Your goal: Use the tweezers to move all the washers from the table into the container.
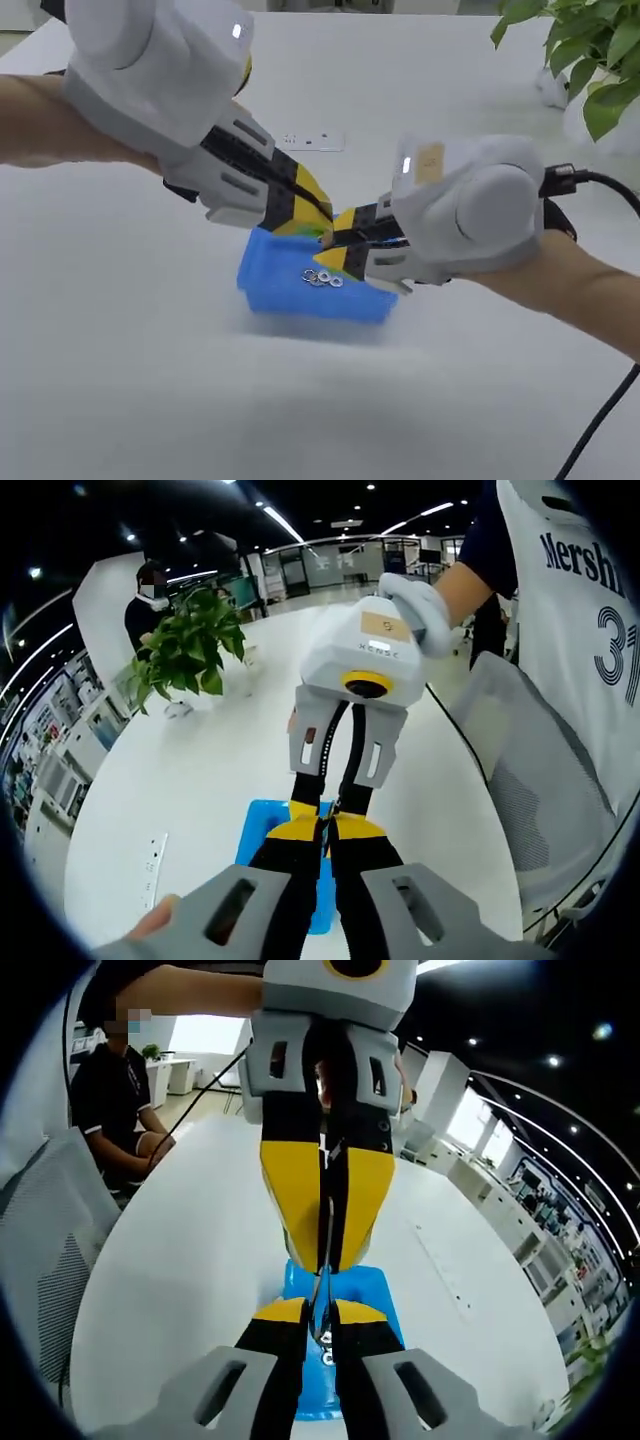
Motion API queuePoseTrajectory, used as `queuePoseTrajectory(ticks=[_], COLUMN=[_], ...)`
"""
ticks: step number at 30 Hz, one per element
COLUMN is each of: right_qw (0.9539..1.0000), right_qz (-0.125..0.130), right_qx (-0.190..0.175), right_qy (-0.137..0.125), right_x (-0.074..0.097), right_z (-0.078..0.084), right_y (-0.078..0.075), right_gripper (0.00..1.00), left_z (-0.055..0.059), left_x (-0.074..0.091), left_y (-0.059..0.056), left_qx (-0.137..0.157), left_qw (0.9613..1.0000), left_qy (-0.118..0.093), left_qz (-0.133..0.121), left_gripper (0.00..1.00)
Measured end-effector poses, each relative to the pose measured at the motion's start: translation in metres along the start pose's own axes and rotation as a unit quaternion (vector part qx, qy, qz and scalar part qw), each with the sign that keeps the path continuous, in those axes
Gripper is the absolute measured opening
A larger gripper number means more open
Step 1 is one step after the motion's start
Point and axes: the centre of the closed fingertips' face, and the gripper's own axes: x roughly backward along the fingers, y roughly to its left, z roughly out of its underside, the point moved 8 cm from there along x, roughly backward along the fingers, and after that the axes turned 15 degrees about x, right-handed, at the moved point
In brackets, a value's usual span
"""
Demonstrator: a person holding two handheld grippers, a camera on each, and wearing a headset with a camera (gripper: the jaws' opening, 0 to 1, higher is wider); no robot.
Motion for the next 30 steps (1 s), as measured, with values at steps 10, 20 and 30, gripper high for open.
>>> queuePoseTrajectory(ticks=[10, 20, 30], right_qw=[0.9994, 0.9983, 0.9977], right_qz=[-0.012, -0.018, -0.020], right_qx=[-0.029, -0.054, -0.064], right_qy=[0.013, 0.014, 0.014], right_x=[-0.025, -0.036, -0.036], right_z=[0.033, 0.051, 0.054], right_y=[-0.004, 0.000, 0.006], right_gripper=[0.10, 0.10, 0.10], left_z=[0.025, 0.034, 0.035], left_x=[-0.021, -0.039, -0.047], left_y=[0.031, 0.041, 0.039], left_qx=[0.048, 0.053, 0.050], left_qw=[0.9988, 0.9982, 0.9980], left_qy=[0.011, 0.022, 0.032], left_qz=[0.008, 0.016, 0.023], left_gripper=[0.07, 0.07, 0.07])
